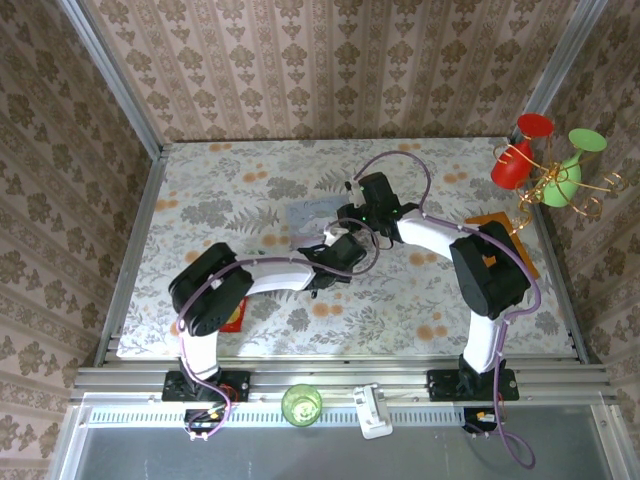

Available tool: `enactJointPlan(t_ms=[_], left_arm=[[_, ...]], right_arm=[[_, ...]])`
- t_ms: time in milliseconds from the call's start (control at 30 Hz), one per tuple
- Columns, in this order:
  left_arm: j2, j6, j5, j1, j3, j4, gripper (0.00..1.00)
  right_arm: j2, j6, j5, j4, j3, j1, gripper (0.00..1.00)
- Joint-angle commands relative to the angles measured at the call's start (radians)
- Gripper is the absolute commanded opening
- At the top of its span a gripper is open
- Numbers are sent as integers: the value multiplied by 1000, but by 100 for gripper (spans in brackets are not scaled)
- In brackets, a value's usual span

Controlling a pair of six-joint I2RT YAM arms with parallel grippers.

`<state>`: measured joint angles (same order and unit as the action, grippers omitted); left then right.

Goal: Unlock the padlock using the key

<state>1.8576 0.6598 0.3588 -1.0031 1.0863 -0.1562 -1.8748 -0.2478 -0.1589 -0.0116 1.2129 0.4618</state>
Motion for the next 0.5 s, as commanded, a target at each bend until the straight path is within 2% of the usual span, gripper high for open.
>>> enactJointPlan(t_ms=[0,67,167,333,467], left_arm=[[-120,-157,-113,-1,5,72,66],[-139,-203,-177,45,-14,94,68],[-154,-205,-243,102,-58,123,67],[-111,-292,-309,79,-78,216,59],[-41,-346,-387,89,-63,272,58]], right_arm=[[-72,-37,-34,-195,-18,-34,28],[-63,-48,-41,-186,-8,-45,29],[-44,-41,-52,-206,25,-47,29],[41,-43,-25,-188,-4,-56,31],[144,-56,-40,-152,-79,-95,33]])
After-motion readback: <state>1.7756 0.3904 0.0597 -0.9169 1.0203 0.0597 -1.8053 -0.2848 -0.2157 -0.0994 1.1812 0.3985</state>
